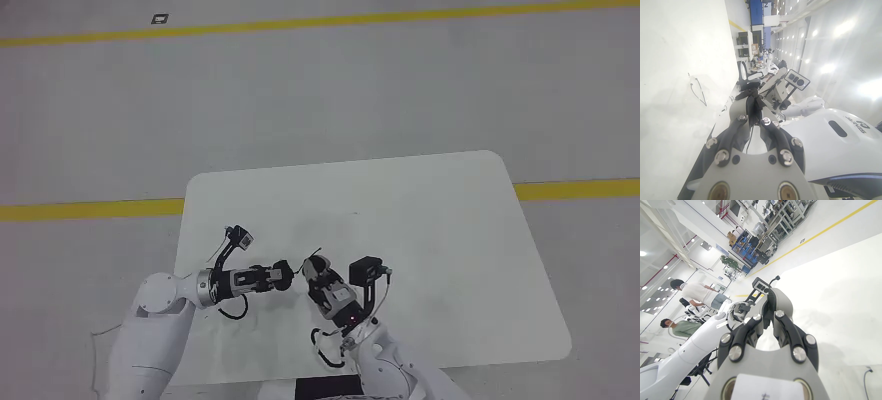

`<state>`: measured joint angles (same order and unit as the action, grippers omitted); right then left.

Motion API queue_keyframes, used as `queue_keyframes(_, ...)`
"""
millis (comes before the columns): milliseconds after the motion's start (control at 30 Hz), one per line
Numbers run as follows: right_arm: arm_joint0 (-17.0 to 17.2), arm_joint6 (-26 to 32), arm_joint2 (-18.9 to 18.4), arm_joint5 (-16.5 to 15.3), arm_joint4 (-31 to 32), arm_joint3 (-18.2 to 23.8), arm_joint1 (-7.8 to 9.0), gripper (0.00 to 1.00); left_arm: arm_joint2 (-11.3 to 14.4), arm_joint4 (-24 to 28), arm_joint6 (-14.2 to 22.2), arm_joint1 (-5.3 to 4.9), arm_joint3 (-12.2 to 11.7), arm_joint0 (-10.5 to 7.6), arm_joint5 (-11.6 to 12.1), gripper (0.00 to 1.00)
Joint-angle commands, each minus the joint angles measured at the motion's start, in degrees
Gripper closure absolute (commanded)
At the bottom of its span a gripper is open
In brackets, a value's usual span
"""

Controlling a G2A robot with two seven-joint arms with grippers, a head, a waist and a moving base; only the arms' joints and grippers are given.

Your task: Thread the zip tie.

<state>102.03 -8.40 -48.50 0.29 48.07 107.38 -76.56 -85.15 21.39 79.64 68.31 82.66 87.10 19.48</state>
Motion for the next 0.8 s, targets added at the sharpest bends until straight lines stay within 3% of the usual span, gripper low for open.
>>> queue_keyframes(0,-0.1,0.2,0.1,0.2,0.0,-0.1,-0.02,1.0,0.0,0.0,0.0,0.0,0.0,0.0,0.0,1.0)
queue_keyframes(433,-0.6,0.9,0.4,2.6,0.7,-1.4,-0.14,1.0,0.0,0.0,0.0,0.0,0.0,0.0,0.0,1.0)
queue_keyframes(767,-0.5,0.9,0.5,0.7,0.1,-1.1,-0.01,1.0,0.0,0.0,0.0,0.0,0.0,0.0,0.0,1.0)
